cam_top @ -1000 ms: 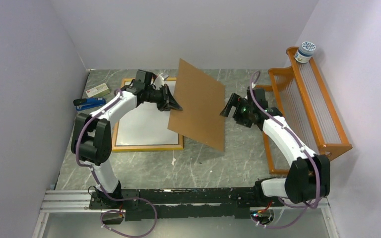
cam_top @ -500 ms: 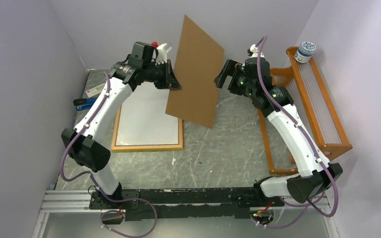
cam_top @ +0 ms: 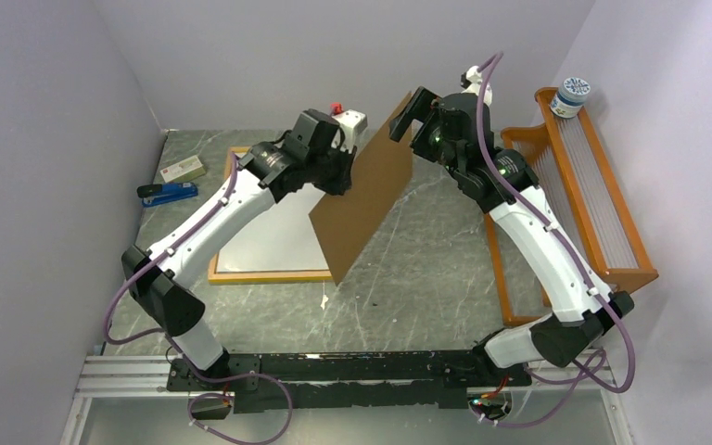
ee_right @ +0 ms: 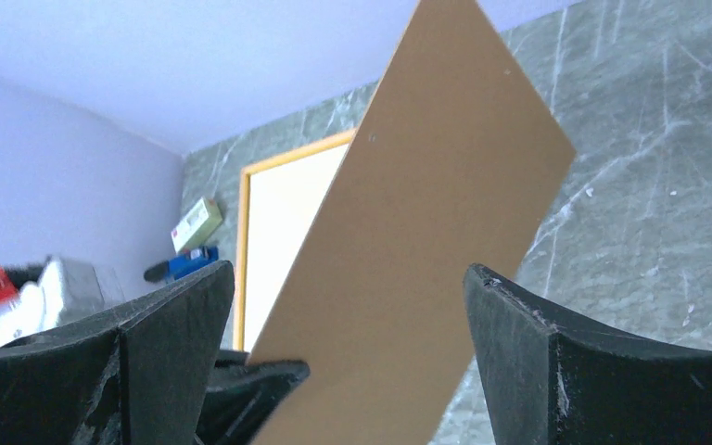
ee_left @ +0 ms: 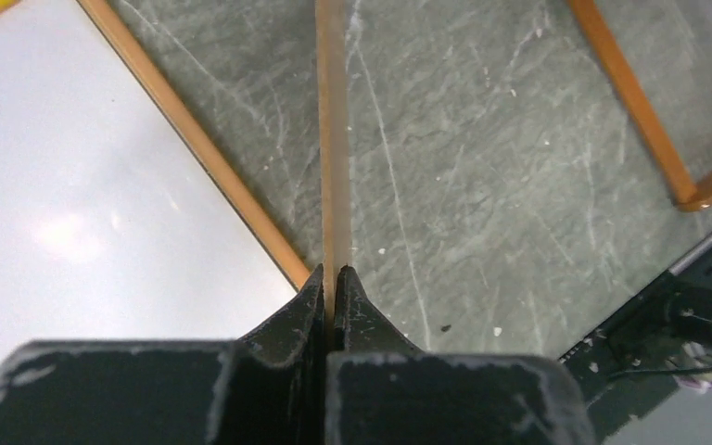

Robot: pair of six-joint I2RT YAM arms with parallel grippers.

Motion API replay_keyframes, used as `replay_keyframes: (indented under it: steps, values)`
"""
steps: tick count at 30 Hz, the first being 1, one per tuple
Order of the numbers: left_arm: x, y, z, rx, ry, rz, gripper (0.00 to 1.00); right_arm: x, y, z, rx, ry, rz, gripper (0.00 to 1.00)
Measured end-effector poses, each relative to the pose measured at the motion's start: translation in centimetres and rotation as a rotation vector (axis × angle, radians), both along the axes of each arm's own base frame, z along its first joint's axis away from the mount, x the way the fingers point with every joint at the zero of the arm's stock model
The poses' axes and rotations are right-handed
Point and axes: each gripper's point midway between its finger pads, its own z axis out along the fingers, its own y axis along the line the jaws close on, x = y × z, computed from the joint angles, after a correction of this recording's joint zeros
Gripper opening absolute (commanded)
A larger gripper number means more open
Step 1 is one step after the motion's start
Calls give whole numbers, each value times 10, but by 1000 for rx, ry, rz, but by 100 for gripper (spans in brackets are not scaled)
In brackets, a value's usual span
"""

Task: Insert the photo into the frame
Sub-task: Turn over the photo frame item at the center of the board.

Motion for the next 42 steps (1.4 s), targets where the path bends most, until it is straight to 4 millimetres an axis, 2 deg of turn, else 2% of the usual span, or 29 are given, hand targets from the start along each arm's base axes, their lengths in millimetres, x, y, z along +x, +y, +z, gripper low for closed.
replay_keyframes:
  steps: [3, 6, 11, 15, 21, 25, 28, 34, 37, 40, 41, 42]
  values:
    - [-1, -1, -6, 30, -49, -8, 3, 2, -6, 4, 33, -6, -55, 97]
    - [-1, -10, -3, 26, -100, -36, 3, 2, -8, 6, 64, -3, -80, 96]
    - [-5, -25, 7, 27, -209, -84, 3, 0, -9, 1, 102, 30, -96, 88]
    - [-10, -35, 14, 56, -319, -103, 3, 3, -15, -13, 133, 83, -112, 86]
    - [-31, -47, 9, 108, -443, -150, 3, 4, -26, -48, 150, 179, -134, 84]
    - [-42, -62, 6, 159, -545, -205, 3, 2, -30, -58, 171, 219, -132, 79]
    - [-48, -68, 6, 202, -610, -229, 3, -5, -34, -66, 185, 251, -135, 66]
    - [-45, -75, 23, 240, -728, -210, 3, -19, -42, -72, 219, 277, -149, 38]
    - [-46, -83, 19, 270, -753, -219, 3, -21, -45, -68, 245, 265, -160, 24]
    - [-45, -92, 11, 307, -776, -223, 3, -24, -52, -75, 242, 290, -189, 5]
    - [-45, -94, 8, 320, -780, -226, 3, -23, -54, -78, 243, 298, -199, 0]
    - [-45, -95, 6, 332, -781, -232, 7, -24, -55, -80, 248, 306, -210, 0]
